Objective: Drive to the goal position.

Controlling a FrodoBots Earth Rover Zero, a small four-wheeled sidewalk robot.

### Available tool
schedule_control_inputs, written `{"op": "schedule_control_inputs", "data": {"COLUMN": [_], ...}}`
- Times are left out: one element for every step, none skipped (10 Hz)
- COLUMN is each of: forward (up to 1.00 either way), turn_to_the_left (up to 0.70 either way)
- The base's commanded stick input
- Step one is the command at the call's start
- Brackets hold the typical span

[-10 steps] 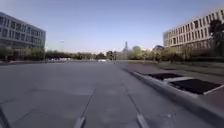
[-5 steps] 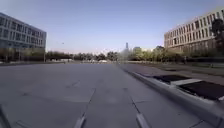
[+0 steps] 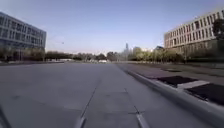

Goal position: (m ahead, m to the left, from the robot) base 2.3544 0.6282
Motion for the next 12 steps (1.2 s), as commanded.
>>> {"op": "schedule_control_inputs", "data": {"forward": [0.6, 0.6, 0.6, 0.6, 0.6, 0.6, 0.6, 0.6, 0.6, 0.6, 0.6, 0.6], "turn_to_the_left": [0.0, 0.0, 0.0, 0.0, 0.0, 0.0, 0.0, 0.0, 0.0, 0.0, 0.0, 0.0]}}
